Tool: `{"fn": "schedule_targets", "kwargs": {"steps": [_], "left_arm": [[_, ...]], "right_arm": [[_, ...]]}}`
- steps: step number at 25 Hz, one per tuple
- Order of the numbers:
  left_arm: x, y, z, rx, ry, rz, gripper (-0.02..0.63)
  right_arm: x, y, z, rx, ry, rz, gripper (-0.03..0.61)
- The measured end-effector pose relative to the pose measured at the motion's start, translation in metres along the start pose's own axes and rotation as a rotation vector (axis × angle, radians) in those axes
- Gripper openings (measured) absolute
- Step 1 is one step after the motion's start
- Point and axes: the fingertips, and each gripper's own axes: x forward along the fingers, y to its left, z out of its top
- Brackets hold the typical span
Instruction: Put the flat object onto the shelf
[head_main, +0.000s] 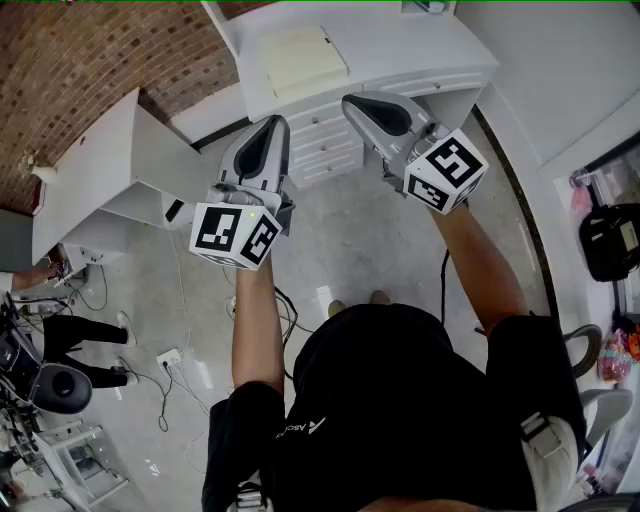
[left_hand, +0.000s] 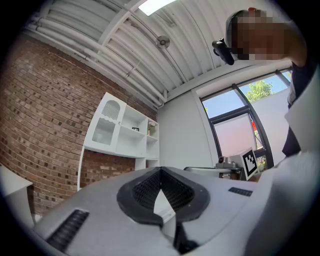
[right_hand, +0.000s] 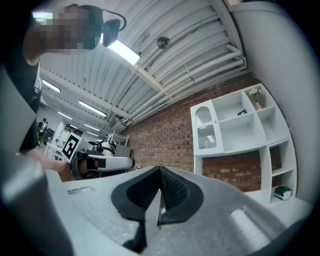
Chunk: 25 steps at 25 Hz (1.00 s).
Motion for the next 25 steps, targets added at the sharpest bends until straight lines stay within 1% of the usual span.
{"fn": "schedule_targets", "kwargs": {"steps": [3, 7, 11, 17, 25], "left_arm": [[0.0, -0.005, -0.003, 0.003, 0.001, 0.004, -0.002], [0.003, -0.008, -0.004, 0.001, 0.003, 0.011, -0.002], [0.009, -0.015, -0.009, 0.003, 0.005, 0.024, -0.002], [0.021, -0.03, -0.017, 0.007, 0.012, 0.054, -0.002], [0.037, -0.046, -0.042, 0.012, 0.041, 0.098, -0.002]], "right_arm": [[-0.005, 0.0, -0.002, -0.002, -0.001, 0.007, 0.0], [-0.011, -0.001, -0.002, 0.035, -0.014, 0.027, 0.0], [-0.021, -0.005, -0.003, 0.003, -0.004, 0.047, 0.0], [-0.043, -0.021, -0.004, -0.019, 0.002, 0.065, 0.001], [-0.066, -0.05, -0.023, -0.015, 0.017, 0.082, 0.002]]}}
